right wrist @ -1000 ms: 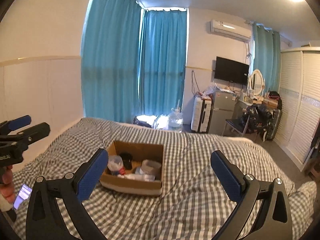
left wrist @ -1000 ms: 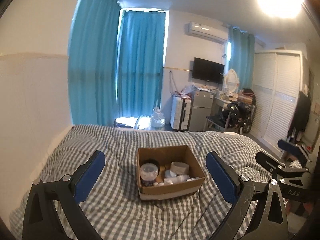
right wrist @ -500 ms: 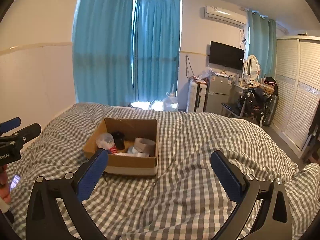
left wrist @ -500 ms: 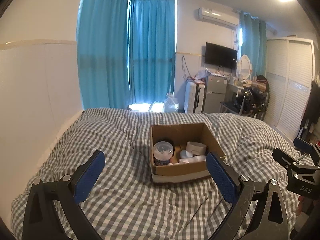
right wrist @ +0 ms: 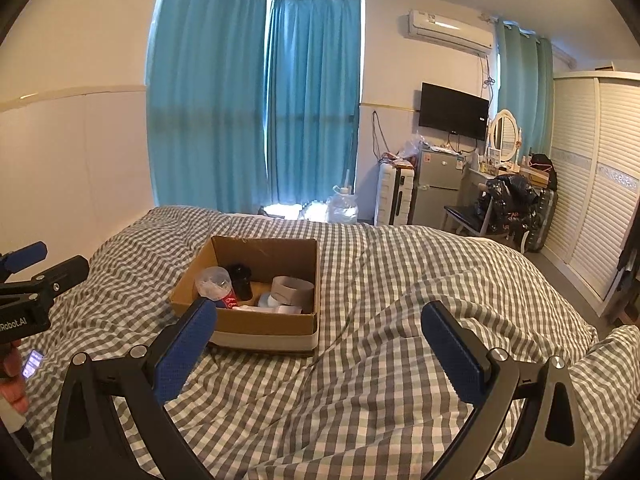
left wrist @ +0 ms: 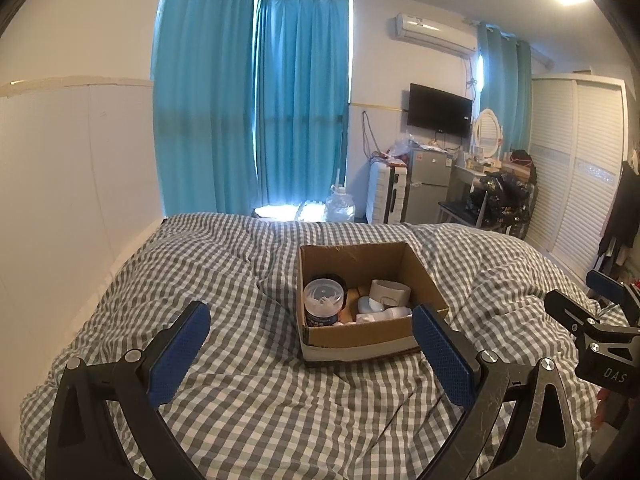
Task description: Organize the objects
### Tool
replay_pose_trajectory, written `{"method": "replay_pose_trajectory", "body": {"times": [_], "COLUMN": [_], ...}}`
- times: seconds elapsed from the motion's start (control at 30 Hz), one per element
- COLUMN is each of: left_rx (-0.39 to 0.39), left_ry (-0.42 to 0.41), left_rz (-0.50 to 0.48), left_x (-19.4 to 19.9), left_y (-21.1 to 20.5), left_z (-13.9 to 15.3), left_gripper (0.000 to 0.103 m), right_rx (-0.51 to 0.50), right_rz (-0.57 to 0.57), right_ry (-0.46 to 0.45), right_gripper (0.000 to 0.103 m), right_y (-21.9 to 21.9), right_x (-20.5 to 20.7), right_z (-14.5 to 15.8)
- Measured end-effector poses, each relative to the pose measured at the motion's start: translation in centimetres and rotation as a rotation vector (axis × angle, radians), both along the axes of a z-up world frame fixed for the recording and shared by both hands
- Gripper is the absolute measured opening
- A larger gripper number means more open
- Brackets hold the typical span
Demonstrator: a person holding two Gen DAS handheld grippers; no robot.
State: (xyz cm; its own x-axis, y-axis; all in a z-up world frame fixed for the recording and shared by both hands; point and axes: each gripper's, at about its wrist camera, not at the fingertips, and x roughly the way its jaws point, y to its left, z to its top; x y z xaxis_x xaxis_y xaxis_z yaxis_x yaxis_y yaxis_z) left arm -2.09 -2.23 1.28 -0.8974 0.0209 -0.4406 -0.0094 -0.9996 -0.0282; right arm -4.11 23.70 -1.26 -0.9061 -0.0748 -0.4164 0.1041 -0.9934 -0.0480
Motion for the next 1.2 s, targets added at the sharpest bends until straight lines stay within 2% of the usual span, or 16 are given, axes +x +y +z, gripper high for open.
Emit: {"method": "replay_pose_trajectory", "body": {"times": [0.47,1.2], "left_rx": [-0.004,-0.014], "left_ry": [-0.006,-0.011], "left_rz": [-0.020,0.014], "left_x": [0.39,0.52], "left_y": [0.40,0.06], "left_z": [0.02,-0.56], "left_gripper": [0.103,0.103], "right_rx": [0.008,0.018], "right_rz": [-0.003,-0.014], "right_ry": [0.001,-0.011], "right_gripper": [0.103,0.103], "right_y": [-0.48,-0.78], "right_x": [0.16,0.01], "right_z": [-0.02,-0.74]}}
